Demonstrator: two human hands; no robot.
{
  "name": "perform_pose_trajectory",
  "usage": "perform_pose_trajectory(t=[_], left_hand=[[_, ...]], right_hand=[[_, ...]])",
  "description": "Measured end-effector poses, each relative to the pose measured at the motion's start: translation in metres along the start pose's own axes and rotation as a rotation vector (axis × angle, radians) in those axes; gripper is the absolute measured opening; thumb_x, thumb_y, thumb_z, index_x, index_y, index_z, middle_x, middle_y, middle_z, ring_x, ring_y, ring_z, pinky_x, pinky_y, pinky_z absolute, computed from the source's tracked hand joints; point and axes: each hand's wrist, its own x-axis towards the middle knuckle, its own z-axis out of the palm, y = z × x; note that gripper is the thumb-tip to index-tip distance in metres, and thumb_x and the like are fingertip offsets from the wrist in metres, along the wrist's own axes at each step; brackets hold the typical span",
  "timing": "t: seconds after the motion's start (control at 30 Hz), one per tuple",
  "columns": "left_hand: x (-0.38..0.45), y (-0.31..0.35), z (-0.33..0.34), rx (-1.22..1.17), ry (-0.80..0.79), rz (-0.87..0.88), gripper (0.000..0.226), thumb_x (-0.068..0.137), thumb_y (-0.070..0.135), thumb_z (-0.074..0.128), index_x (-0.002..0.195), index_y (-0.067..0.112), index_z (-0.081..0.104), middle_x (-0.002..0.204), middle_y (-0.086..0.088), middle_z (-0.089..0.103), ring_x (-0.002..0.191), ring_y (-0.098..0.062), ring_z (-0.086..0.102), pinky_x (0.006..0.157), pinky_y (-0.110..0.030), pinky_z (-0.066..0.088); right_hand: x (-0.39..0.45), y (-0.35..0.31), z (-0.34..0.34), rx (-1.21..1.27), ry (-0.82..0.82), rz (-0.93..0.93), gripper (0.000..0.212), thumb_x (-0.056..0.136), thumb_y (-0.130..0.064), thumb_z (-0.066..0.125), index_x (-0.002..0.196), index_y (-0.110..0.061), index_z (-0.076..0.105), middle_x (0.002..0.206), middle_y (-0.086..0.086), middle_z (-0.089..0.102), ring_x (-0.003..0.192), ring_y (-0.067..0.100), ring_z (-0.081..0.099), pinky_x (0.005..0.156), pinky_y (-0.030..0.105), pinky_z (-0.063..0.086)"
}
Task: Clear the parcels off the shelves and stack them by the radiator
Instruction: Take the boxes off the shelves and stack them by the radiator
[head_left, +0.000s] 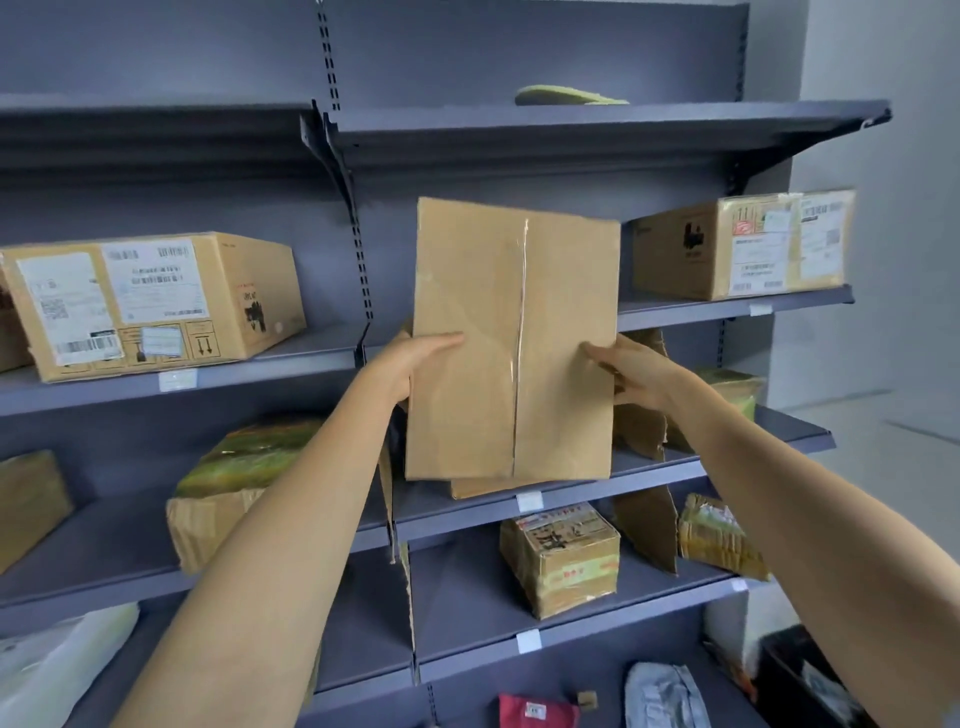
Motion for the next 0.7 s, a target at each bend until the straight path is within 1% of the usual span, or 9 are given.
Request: perform_pose_trajectory(t=[0.1,0.17,0.23,0.3,0.37,0.53,0.63,0.67,0.7], left_hand=[[-0.001,0.0,0.004,0.076,0.028,0.013,0.084,0.067,0.026,0.082,0.138,0.014,0.04,0.126,-0.011,0.06,0.107,-0.026,0.062,0.088,-0.045,0.052],[-0.007,-0.006,0.007,0.101,0.034,-0.009,0.084,0.067,0.031,0.082,0.137,0.015,0.04,0.127,-0.01,0.059,0.109,-0.025,0.06,0.087,-0.045,0.052],[-0.015,-0.014,0.011,0.094,0.012,-0.028,0.077,0.069,0.034,0.08,0.135,0.016,0.043,0.126,-0.009,0.06,0.103,-0.023,0.061,0.075,-0.04,0.053],[-0.024,-0.025,0.02,0.054,-0.039,-0.04,0.067,0.073,0.034,0.078,0.131,0.018,0.049,0.123,-0.009,0.062,0.099,-0.022,0.062,0.067,-0.036,0.051],[-0.036,-0.039,0.035,0.017,-0.097,-0.06,0.063,0.074,0.034,0.076,0.13,0.019,0.052,0.119,-0.008,0.065,0.102,-0.023,0.062,0.07,-0.037,0.052],[-0.068,-0.089,0.107,-0.001,-0.285,-0.158,0.047,0.078,0.031,0.073,0.12,0.016,0.06,0.104,-0.004,0.07,0.09,-0.02,0.066,0.069,-0.033,0.053],[-0.091,-0.128,0.177,0.064,-0.399,-0.219,0.046,0.079,0.032,0.072,0.12,0.014,0.06,0.095,-0.003,0.069,0.094,-0.022,0.065,0.084,-0.036,0.052],[-0.102,-0.141,0.204,0.09,-0.448,-0.243,0.047,0.079,0.034,0.072,0.12,0.014,0.06,0.093,-0.004,0.068,0.094,-0.022,0.064,0.089,-0.037,0.051],[-0.117,-0.156,0.23,0.118,-0.512,-0.272,0.048,0.08,0.035,0.071,0.121,0.014,0.06,0.093,-0.004,0.067,0.093,-0.022,0.063,0.093,-0.039,0.049]], right_hand=[[0.002,0.011,-0.001,0.038,-0.015,-0.045,0.052,0.094,-0.034,0.052,0.141,-0.022,0.032,0.136,0.002,0.043,0.127,0.026,0.039,0.108,0.054,0.033],[-0.005,0.013,-0.001,0.054,0.006,-0.072,0.052,0.094,-0.034,0.051,0.141,-0.025,0.032,0.135,0.001,0.044,0.126,0.026,0.04,0.108,0.056,0.032],[-0.019,0.013,-0.003,0.045,0.05,-0.09,0.05,0.094,-0.035,0.051,0.14,-0.027,0.034,0.134,0.001,0.046,0.121,0.024,0.044,0.106,0.054,0.036],[-0.037,0.014,-0.01,0.049,0.084,-0.119,0.046,0.094,-0.034,0.052,0.137,-0.026,0.039,0.127,0.001,0.053,0.106,0.018,0.054,0.089,0.041,0.049],[-0.061,0.02,-0.021,0.051,0.139,-0.145,0.044,0.093,-0.032,0.054,0.135,-0.024,0.043,0.113,-0.002,0.059,0.088,0.01,0.058,0.066,0.025,0.049],[-0.145,0.07,-0.066,0.036,0.386,-0.088,0.041,0.09,-0.029,0.059,0.128,-0.021,0.047,0.095,-0.007,0.058,0.079,0.007,0.056,0.06,0.018,0.045],[-0.214,0.118,-0.108,0.014,0.55,-0.008,0.04,0.09,-0.025,0.06,0.127,-0.016,0.049,0.101,-0.001,0.059,0.082,0.011,0.057,0.063,0.018,0.046],[-0.239,0.134,-0.123,0.018,0.594,0.025,0.038,0.09,-0.023,0.06,0.126,-0.016,0.05,0.094,-0.002,0.062,0.074,0.01,0.058,0.057,0.018,0.047],[-0.266,0.148,-0.139,0.008,0.635,0.071,0.034,0.09,-0.024,0.06,0.122,-0.018,0.05,0.076,-0.006,0.064,0.057,0.006,0.056,0.045,0.018,0.044]])
